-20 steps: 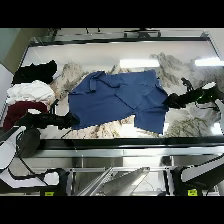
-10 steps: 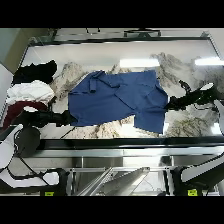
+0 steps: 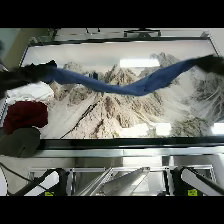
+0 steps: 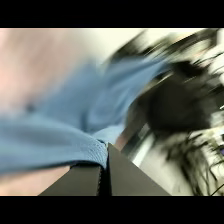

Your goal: Fold the shirts.

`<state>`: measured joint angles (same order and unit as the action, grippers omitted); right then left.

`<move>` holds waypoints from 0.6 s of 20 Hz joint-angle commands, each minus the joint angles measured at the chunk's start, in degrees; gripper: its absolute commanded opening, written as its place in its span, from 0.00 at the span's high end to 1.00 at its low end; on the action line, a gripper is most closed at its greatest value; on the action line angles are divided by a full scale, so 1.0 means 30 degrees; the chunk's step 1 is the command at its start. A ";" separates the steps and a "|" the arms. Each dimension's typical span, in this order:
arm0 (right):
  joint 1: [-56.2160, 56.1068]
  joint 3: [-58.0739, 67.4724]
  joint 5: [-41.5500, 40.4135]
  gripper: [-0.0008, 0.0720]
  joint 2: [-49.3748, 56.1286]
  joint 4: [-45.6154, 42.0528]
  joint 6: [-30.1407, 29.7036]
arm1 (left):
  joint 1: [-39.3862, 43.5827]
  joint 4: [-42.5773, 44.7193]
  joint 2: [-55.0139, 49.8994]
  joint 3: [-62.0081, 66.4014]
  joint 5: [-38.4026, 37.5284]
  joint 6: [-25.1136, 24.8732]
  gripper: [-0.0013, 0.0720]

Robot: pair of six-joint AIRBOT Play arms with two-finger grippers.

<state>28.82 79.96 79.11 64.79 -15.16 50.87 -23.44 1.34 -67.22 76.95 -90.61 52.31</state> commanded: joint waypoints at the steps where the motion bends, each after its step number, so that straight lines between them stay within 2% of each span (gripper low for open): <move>1: 0.2907 0.2084 -0.3417 0.96 -0.6200 0.2929 -0.0262 | -0.2973 -0.9165 0.2353 0.3789 -0.2659 -0.0197 0.95; 4: 0.4954 0.3147 -0.5289 0.96 -0.9020 0.2929 -0.0372 | -0.6710 -1.0142 0.3723 0.5034 -0.2834 0.1443 0.95; 7: 0.5217 0.3468 -0.6033 0.96 -0.9887 0.2608 -0.0801 | -0.8641 -1.0069 0.4874 0.3504 -0.2732 0.1457 0.95; 10: 0.5151 0.3359 -0.5646 0.96 -0.9100 0.0758 0.0692 | -0.8604 -0.8706 0.5107 0.0590 -0.2783 0.1319 0.95; 12: 0.4641 0.2674 -0.4262 0.96 -0.7803 0.0954 0.1049 | -0.7490 -0.7395 0.4583 -0.1056 -0.2594 0.0313 0.95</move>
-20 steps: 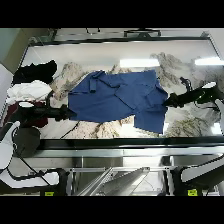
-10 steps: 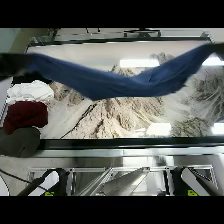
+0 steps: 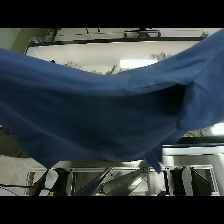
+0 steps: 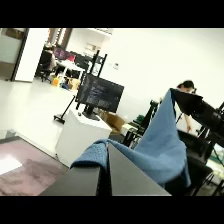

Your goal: Fold the shirts.

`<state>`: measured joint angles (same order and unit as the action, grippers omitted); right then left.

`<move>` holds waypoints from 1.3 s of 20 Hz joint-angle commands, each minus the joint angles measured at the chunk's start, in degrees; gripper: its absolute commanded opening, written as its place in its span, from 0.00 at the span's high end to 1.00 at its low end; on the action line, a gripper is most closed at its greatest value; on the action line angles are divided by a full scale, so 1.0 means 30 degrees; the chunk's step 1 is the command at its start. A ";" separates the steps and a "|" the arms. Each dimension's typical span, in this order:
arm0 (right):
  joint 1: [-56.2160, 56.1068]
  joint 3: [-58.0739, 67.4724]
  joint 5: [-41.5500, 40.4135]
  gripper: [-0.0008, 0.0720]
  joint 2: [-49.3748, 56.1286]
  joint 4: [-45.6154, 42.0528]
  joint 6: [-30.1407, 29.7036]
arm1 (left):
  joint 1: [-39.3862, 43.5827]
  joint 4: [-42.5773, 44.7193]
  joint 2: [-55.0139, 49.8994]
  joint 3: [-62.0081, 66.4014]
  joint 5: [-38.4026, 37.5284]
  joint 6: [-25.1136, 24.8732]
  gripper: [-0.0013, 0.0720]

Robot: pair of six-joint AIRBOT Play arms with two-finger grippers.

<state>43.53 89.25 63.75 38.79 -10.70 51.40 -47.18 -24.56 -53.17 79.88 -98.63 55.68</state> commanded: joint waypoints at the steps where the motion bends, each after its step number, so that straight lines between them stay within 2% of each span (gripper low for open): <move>1: -0.1158 -0.1129 0.0969 0.96 0.1698 -0.0554 0.0765 | 0.1311 0.2106 -0.0612 -0.2637 0.0517 -0.1333 0.95; 3: -0.3694 -0.2776 0.0634 0.96 0.3628 -0.1217 -0.0270 | 0.3701 0.4437 -0.2404 -0.3402 0.1727 -0.2310 0.95; 6: -0.7300 -0.4605 -0.1326 0.96 0.7533 -0.4160 -0.0364 | 0.7031 0.7570 -0.6200 -0.3665 0.3752 -0.3322 0.95; 8: -0.8597 -0.5071 -0.2812 0.96 1.0797 -0.5530 -0.0372 | 0.8561 0.9355 -0.9544 -0.3184 0.5020 -0.4065 0.95; 11: -0.9078 -0.5056 -0.4634 0.96 1.5518 -0.5559 -0.0554 | 0.9923 1.1504 -1.5183 -0.0561 0.5544 -0.4036 0.95; 14: -0.9063 -0.5056 -0.5697 0.96 1.8513 -0.3898 -0.2011 | 1.0156 1.1912 -1.9795 0.2725 0.5559 -0.2871 0.95; 18: -0.9027 -0.4080 -0.6462 0.96 2.0669 -0.0954 -0.3577 | 1.0127 1.1876 -2.2658 0.6433 0.6426 -0.2361 0.95; 21: -0.9020 -0.2732 -0.6266 0.96 2.1842 -0.0838 -0.3198 | 1.0185 1.2400 -2.3817 0.8837 0.6513 -0.1180 0.95; 24: -0.8837 -0.2645 -0.5136 0.96 2.2214 -0.1508 -0.3038 | 1.0178 1.5788 -2.4327 1.0637 0.6011 0.0721 0.95; 26: -0.8408 -0.2645 -0.4313 0.96 2.2207 -0.3650 -0.1523 | 1.0178 1.8134 -2.4312 1.1366 0.5799 0.1464 0.95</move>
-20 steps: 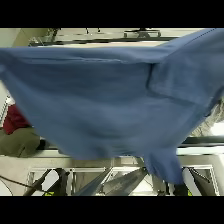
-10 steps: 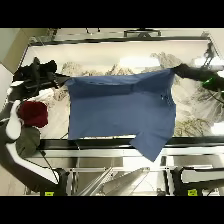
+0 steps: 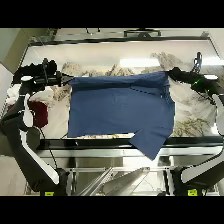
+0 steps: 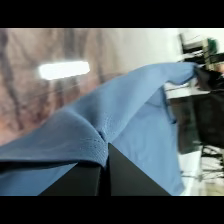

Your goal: Fold the shirts.

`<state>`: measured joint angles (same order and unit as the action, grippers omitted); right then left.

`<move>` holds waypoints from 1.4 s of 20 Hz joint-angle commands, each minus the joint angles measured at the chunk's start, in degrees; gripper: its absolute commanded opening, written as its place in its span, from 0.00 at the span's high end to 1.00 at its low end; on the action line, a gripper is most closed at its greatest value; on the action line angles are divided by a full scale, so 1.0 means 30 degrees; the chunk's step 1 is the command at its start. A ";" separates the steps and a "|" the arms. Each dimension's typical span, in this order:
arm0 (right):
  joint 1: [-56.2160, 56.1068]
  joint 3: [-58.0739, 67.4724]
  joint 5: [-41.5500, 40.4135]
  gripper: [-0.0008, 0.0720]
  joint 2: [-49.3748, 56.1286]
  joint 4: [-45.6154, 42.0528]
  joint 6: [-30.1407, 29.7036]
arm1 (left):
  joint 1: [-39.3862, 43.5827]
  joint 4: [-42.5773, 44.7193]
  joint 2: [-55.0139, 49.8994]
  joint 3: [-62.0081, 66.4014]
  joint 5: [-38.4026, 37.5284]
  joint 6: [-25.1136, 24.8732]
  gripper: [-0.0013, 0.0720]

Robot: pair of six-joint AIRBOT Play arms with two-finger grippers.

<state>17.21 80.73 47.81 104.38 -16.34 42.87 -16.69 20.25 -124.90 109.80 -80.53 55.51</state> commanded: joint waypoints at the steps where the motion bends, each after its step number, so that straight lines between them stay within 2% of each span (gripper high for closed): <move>1: 0.0605 0.0189 0.1552 0.96 0.0342 -0.2878 0.1931 | 0.0015 0.3854 -0.0401 0.1552 -0.0386 0.1676 0.95; 5: 0.0889 -0.0568 0.2412 0.96 0.0342 -0.5923 0.3228 | 0.0408 0.6827 -0.0408 0.1574 -0.0663 0.1727 0.95; 12: 0.0867 -0.1392 0.2033 0.96 0.0437 -0.6696 0.3235 | 0.1355 1.0652 -0.0408 0.1581 -0.0051 0.1814 0.95; 16: 0.0860 -0.1384 0.2244 0.96 0.0437 -0.6615 0.3220 | 0.1588 1.0805 -0.0393 0.1581 0.0044 0.1829 0.95; 17: 0.0867 -0.1362 0.2630 0.90 0.0423 -0.6645 0.3206 | 0.1588 1.0783 -0.0335 0.1588 -0.0357 0.1880 0.80; 18: 0.0925 -0.1260 0.3169 0.59 0.0393 -0.6666 0.3213 | 0.1588 1.0907 -0.0189 0.1581 -0.0962 0.2390 0.56; 19: 0.1144 -0.1020 0.4065 0.46 0.0211 -0.6841 0.3249 | 0.1384 1.1052 0.0095 0.1581 -0.2062 0.3497 0.55; 21: 0.1851 -0.0554 0.5785 0.46 -0.0743 -0.7431 0.4255 | 0.1035 1.2072 0.0882 0.1581 -0.4357 0.5457 0.55; 24: 0.3381 -0.0641 0.8182 0.46 -0.3504 -0.9194 0.5151 | 0.0415 1.2750 0.2346 0.1523 -0.6659 0.6951 0.56; 26: 0.4452 -0.1931 0.8888 0.46 -0.5683 -1.0535 0.5719 | 0.0357 1.2772 0.4277 -0.0372 -0.6513 0.7067 0.56; 28: 0.5668 -0.4823 0.8794 0.46 -0.8131 -1.1132 0.5792 | 0.0357 1.2917 0.6870 -0.4371 -0.5493 0.6819 0.55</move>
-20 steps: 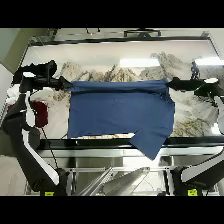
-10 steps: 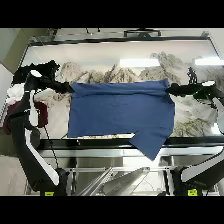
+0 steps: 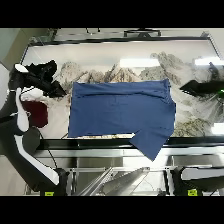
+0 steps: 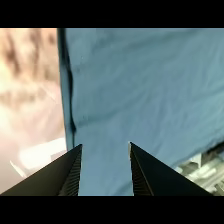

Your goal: Fold the shirts.

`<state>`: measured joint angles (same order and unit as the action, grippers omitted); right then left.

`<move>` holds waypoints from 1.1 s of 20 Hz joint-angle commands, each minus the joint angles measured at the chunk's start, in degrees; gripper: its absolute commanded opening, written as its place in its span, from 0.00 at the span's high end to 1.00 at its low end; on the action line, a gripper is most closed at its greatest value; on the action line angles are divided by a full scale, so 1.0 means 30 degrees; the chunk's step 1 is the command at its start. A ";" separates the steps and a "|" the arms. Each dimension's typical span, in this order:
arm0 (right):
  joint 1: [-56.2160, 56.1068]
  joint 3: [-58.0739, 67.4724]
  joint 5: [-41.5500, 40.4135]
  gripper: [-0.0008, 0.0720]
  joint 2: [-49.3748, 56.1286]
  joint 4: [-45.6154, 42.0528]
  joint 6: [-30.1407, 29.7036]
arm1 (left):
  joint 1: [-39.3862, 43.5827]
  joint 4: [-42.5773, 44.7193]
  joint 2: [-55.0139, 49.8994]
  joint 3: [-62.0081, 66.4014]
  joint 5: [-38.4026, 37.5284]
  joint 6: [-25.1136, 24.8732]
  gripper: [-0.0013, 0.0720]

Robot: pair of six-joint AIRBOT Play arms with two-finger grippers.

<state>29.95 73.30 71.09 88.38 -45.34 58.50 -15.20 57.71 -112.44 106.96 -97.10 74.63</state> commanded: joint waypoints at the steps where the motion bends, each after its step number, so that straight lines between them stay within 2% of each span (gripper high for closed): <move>1: 0.2120 -0.4109 0.0765 0.46 -0.4007 -0.1552 0.0597 | -0.0138 0.0430 0.4073 -0.6047 0.0750 0.0146 0.55; 3: 0.3643 -0.7461 -0.0131 0.45 -0.6033 -0.1523 0.0911 | -0.0182 0.0444 0.6273 -1.1118 0.2455 -0.0765 0.55; 4: 0.4262 -0.8823 -0.0255 0.39 -0.6783 -0.1537 0.0962 | -0.0284 0.0452 0.7067 -1.3289 0.3249 -0.1326 0.55; 5: 0.4860 -1.0061 -0.0240 0.29 -0.7395 -0.1530 0.1100 | -0.0466 0.0576 0.7621 -1.4936 0.4116 -0.1596 0.55; 8: 0.5705 -1.2437 -0.0197 0.28 -0.8561 -0.1457 0.1093 | -0.1180 0.2849 0.8582 -1.7952 0.6564 -0.1457 0.55; 11: 0.5632 -1.3529 -0.0321 0.27 -0.9151 -0.1428 0.1093 | -0.1851 0.2171 0.8546 -1.9431 0.8750 -0.1792 0.55; 16: 0.5202 -1.5008 0.0444 0.27 -0.9092 -0.0867 0.0925 | -0.0823 -0.1836 0.7402 -1.9555 0.8393 -0.4226 0.55; 19: 0.3599 -1.6087 -0.0597 0.27 -0.9085 -0.0882 0.0925 | 0.0102 -0.3490 0.7410 -1.9314 0.7446 -0.5042 0.57; 21: 0.2390 -1.6422 -0.1151 0.27 -0.8633 -0.0874 0.0984 | 0.0393 -0.3796 0.7410 -1.8710 0.6455 -0.5078 0.84; 22: 0.1974 -1.6451 -0.1107 0.27 -0.8269 -0.0882 0.1056 | 0.0495 -0.3781 0.7410 -1.8396 0.5989 -0.5078 0.93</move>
<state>39.79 25.54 69.41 62.04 -48.01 61.49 -15.05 50.92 -90.26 49.98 -73.43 60.73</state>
